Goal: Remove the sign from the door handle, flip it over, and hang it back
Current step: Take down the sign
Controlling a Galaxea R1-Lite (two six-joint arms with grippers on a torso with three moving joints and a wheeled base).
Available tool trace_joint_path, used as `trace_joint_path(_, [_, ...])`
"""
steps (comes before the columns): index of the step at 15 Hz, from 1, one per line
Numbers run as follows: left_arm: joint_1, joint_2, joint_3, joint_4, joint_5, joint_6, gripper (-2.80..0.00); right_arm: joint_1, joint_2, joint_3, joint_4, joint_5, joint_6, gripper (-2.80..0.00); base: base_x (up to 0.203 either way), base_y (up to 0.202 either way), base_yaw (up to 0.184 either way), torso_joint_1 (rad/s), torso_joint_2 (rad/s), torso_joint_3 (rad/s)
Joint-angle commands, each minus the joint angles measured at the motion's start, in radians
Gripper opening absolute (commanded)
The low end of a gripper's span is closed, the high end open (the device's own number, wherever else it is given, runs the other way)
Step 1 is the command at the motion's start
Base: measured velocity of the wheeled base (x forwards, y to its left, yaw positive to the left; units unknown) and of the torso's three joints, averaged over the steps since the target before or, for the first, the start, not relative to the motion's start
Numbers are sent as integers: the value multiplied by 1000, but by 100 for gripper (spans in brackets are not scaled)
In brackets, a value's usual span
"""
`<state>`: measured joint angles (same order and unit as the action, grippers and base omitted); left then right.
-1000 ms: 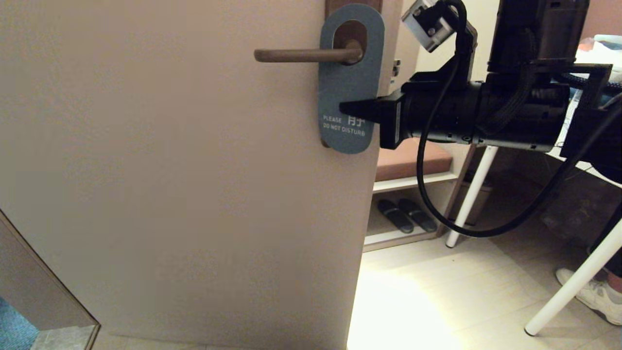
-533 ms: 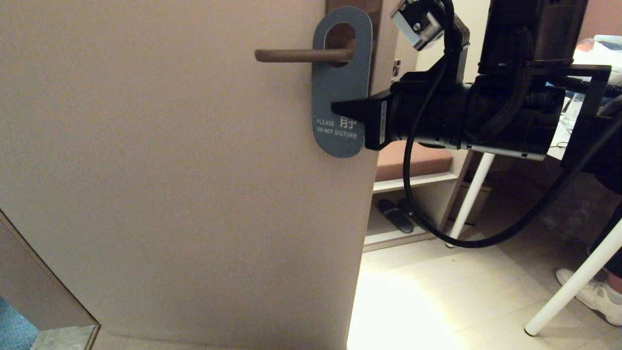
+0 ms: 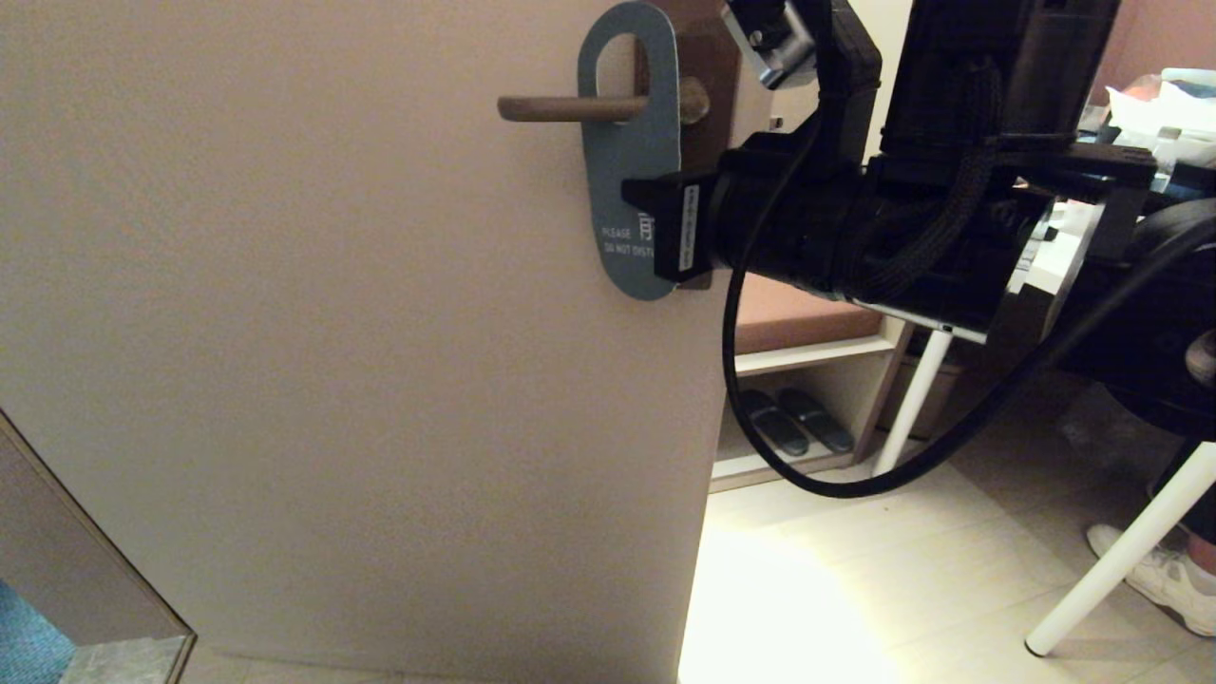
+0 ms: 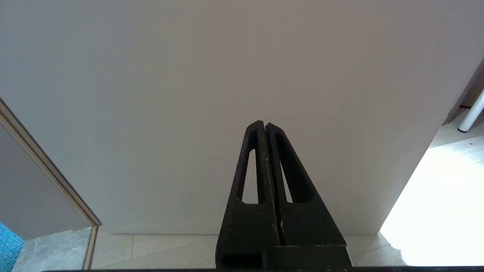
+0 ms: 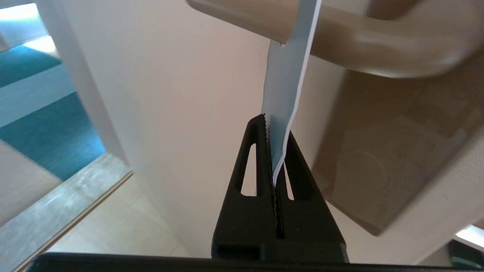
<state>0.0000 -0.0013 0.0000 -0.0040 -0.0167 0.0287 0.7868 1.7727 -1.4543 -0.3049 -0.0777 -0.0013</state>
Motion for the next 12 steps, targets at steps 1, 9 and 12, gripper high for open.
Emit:
trace_joint_path(1, [0,1,0,-1,0,0,-280,20,25,-4,-12,-28,0,-280,0,0,0,0,0,0])
trace_joint_path(9, [0,1,0,-1,0,0,-280,100,125,-49,-128,-198,0,-280,0,0,0,0,0,0])
trace_joint_path(12, [0,1,0,-1,0,0,-280,120,173,-112,-130,-230,1,-280,0,0,0,0,0,0])
